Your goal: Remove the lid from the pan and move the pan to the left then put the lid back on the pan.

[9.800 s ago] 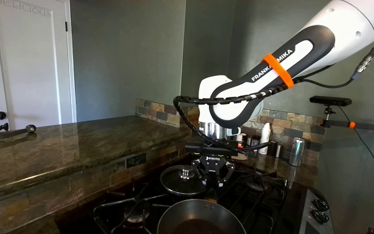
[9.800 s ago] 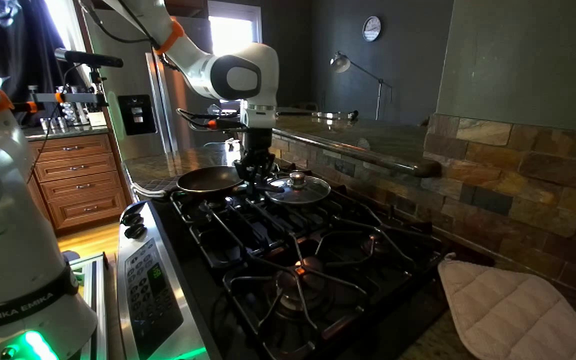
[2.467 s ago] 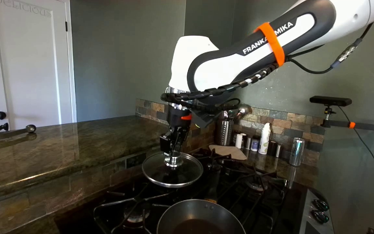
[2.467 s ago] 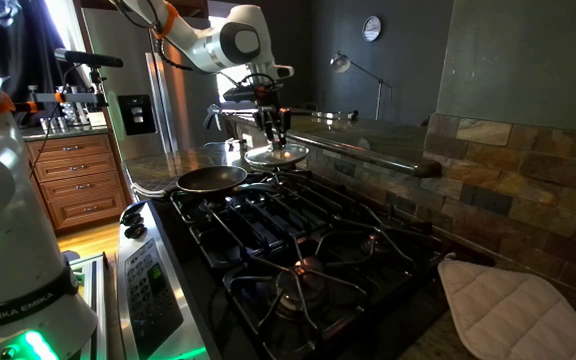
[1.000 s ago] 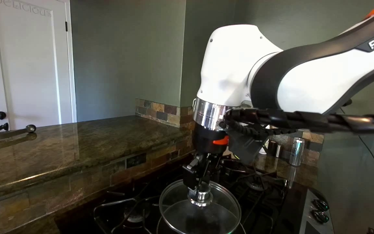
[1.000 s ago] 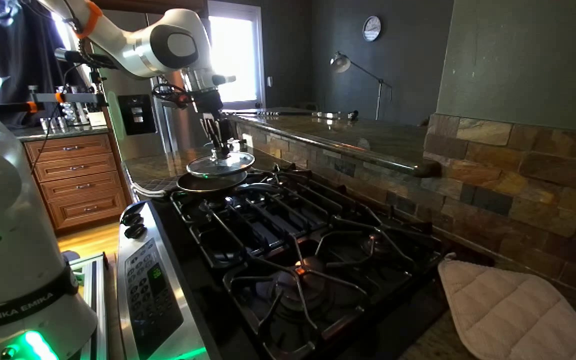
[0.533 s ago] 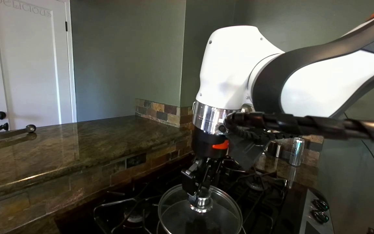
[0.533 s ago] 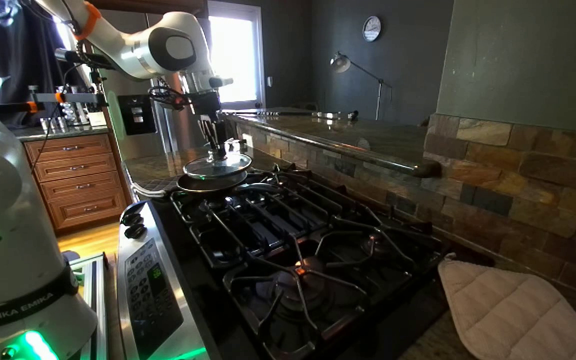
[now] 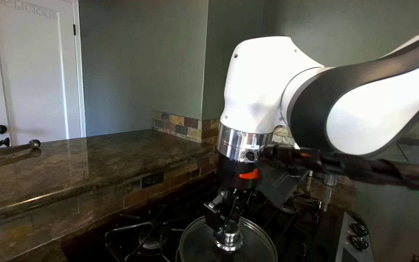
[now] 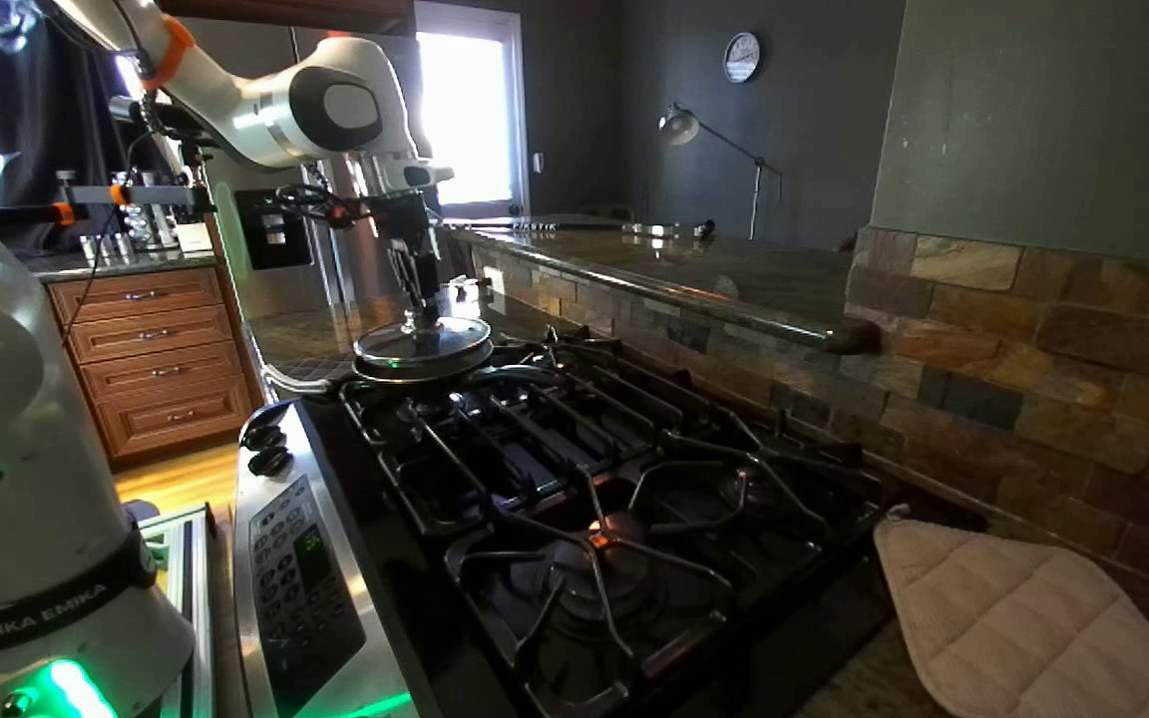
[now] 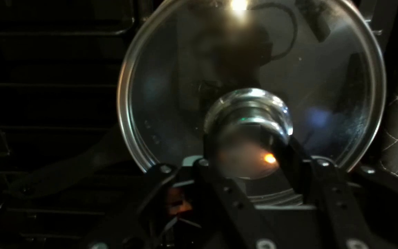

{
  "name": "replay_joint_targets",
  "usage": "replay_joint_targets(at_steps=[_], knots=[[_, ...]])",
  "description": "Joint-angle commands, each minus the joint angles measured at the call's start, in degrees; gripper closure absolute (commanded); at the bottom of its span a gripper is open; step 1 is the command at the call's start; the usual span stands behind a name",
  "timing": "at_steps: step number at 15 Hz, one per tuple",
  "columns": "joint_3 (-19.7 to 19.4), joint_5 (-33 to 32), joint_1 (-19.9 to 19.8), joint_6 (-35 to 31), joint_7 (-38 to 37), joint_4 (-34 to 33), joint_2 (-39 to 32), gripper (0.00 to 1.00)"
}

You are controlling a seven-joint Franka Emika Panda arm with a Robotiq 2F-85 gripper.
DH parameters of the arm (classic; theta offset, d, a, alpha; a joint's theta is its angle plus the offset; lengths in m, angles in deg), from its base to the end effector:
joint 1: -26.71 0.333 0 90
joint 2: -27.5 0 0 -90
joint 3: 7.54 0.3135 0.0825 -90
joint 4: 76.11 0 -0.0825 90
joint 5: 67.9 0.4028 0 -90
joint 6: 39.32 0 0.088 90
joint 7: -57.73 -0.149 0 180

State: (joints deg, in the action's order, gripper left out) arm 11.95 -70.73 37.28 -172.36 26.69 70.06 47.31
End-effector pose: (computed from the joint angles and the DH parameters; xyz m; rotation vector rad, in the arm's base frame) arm 0.3942 0.2162 0.3378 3.0495 0.0026 0.2429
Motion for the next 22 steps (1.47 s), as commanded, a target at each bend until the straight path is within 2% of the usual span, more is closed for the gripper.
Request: replay_joint_targets(at_steps=[1,12,22], knots=[[1.1,-0.5,-0.4,-1.5,-2.8,0.9,0.3,0.77],[0.9,-0.5,-0.3,-1.8,-3.7,0.5,-1.8,0.77],[0.8,-1.7,-0.7,-5.8,-4.1,1.0,-3.2,0.77]])
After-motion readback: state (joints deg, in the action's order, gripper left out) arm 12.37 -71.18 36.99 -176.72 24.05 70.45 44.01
